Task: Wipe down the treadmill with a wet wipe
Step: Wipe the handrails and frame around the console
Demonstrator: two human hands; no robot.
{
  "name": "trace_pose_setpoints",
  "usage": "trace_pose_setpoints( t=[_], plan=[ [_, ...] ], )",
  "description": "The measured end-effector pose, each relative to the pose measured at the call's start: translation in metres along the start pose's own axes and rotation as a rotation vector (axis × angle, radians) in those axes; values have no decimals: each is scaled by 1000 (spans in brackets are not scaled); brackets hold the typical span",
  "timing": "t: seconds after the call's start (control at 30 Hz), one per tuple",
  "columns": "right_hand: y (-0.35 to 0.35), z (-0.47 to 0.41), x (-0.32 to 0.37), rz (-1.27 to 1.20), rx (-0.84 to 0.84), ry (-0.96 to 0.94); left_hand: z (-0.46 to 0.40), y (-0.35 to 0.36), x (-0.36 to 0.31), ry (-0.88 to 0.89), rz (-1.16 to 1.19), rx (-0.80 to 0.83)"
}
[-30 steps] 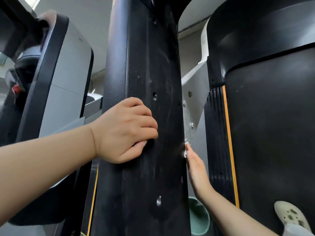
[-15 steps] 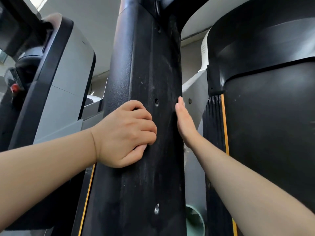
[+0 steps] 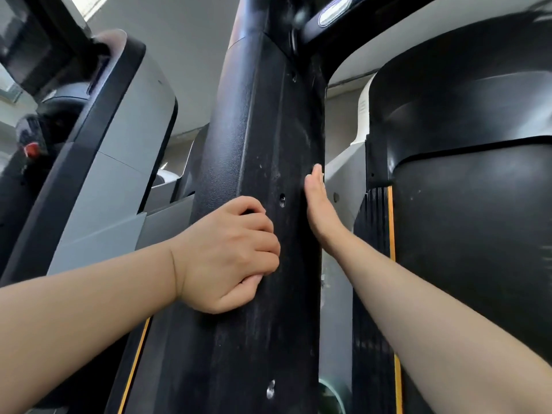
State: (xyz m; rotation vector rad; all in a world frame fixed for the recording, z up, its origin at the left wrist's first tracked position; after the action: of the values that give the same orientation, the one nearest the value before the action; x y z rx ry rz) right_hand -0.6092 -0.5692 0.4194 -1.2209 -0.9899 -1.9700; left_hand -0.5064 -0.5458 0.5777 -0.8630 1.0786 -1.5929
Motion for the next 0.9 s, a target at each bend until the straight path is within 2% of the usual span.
trace_pose_setpoints(
  t=[0.07,0.2,0.23,0.27,0.37,0.4,0.43,0.5,0.67,0.77,0.9],
  plan=[
    [10,29,6,-41,41,-116,0,-1,1,-2,-3,-10],
    [33,123,-18,205,265,-499,1,-1,1,-9,-14,-15],
    [29,118,-22,194,247,-506,1,-1,2,-10,-14,-9],
    [23,101,-24,140,212,-418,1,0,2,-12,-15,-2],
    [3,28,-21,-93,43,49,0,0,2,-19,-15,4],
    [0,13,-17,-121,8,131,0,-1,2,-16,-8,3],
    [1,10,-8,-109,-18,102,1,-1,2,-14,-1,-3],
    [12,32,9,21,6,-147,2,-2,2,-34,3,-34],
    [42,164,-18,354,283,-612,8,-5,8,-220,11,-196],
    [33,155,-22,333,283,-576,17,-3,16,-450,71,-305],
    [25,49,27,206,143,-290,23,1,19,-647,103,-355]
  ],
)
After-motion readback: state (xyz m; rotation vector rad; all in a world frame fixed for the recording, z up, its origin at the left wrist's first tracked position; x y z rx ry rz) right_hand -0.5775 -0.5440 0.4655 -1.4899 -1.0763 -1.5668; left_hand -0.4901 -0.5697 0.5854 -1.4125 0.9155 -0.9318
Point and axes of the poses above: each hand's wrist, its own z-axis away from the middle knuckle, its own y-axis out of the palm, x = y × z, the point moved 4 cm from there along -z, towards the middle knuckle, and after that the axes turned 1 degree about z, right-handed, at the moved point
